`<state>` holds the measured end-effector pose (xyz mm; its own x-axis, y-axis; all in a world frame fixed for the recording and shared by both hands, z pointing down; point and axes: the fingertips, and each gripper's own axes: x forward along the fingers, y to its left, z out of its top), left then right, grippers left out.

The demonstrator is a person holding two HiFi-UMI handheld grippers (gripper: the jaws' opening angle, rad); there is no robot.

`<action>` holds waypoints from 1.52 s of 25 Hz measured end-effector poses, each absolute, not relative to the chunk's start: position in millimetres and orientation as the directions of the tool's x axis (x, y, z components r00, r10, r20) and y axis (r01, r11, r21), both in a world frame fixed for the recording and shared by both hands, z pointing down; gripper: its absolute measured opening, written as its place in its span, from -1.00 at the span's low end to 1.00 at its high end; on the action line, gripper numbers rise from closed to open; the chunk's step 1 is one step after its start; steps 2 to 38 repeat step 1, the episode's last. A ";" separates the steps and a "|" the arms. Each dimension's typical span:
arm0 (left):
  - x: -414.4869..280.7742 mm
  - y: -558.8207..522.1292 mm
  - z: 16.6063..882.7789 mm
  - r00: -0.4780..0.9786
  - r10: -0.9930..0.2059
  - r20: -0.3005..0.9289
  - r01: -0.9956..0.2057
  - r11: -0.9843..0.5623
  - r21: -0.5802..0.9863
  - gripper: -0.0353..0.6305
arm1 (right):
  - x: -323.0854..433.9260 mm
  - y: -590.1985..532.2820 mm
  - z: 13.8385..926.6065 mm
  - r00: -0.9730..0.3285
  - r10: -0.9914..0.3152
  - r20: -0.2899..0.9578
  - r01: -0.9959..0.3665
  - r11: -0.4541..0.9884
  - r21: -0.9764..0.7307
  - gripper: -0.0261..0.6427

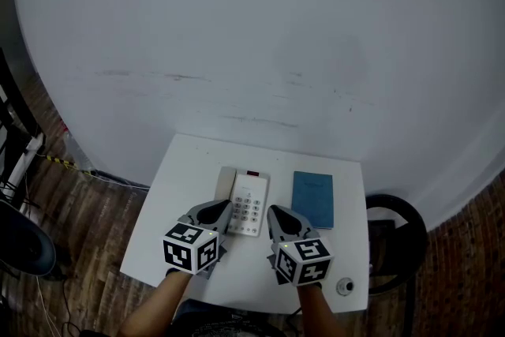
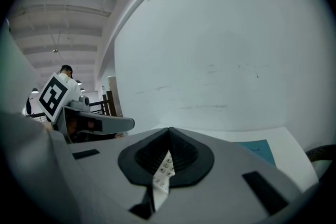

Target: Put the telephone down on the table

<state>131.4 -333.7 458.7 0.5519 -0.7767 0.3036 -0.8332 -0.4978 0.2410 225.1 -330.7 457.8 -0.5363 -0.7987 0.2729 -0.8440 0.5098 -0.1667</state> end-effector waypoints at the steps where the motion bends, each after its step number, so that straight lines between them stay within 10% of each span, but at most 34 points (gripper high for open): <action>1: 131.0 -333.3 459.8 0.551 -0.777 0.305 -0.834 -0.496 0.243 -0.88 | 224.4 -330.0 458.5 -0.538 -0.797 0.274 -0.843 0.512 -0.168 -0.92; 38: 131.0 -333.3 459.8 0.551 -0.777 0.305 -0.834 -0.496 0.243 -0.88 | 224.4 -330.0 458.5 -0.538 -0.797 0.274 -0.843 0.512 -0.168 -0.92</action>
